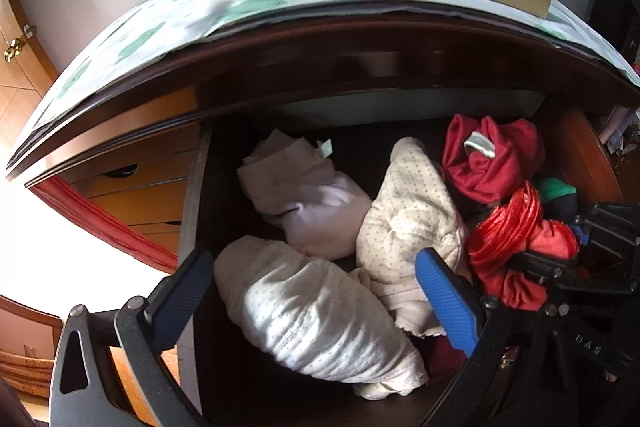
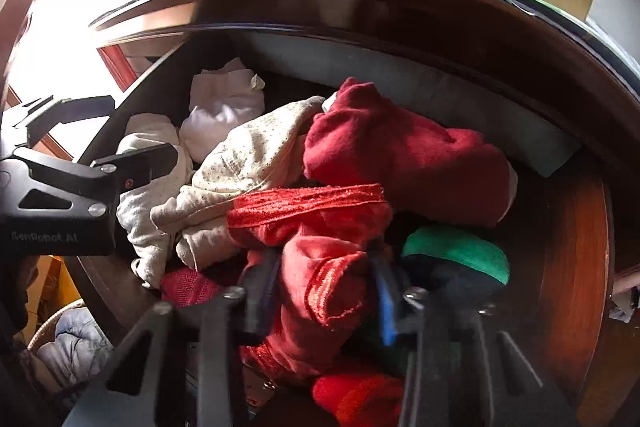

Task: Take underwear out of drawer
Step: 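Grasp the red rolled underwear in the drawer with the right gripper, then lift the red underwear out with the right gripper while the left gripper grasps dark red underwear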

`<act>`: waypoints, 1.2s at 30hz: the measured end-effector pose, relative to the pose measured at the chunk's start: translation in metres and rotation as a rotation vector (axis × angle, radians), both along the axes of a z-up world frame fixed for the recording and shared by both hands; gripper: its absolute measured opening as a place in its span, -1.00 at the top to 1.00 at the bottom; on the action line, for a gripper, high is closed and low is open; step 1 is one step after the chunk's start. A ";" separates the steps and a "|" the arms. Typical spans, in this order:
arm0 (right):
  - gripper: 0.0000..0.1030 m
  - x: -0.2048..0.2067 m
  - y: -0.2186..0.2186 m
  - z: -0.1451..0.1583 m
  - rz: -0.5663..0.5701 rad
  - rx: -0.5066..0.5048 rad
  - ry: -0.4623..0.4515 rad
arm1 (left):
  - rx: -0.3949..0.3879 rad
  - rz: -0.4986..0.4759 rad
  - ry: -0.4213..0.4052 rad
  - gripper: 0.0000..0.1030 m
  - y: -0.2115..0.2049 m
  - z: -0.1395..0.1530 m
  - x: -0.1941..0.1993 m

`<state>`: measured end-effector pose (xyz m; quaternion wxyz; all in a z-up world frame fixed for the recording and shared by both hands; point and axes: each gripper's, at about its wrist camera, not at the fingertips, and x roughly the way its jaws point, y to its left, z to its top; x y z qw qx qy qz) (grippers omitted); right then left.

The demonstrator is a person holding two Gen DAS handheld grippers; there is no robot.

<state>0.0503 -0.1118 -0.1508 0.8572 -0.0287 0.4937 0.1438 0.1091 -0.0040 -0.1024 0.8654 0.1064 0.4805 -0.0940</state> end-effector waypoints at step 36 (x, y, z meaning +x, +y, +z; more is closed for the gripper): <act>0.46 -0.044 -0.117 0.080 -0.363 0.093 -0.370 | -0.232 -0.202 0.242 -0.13 -0.128 -0.030 0.057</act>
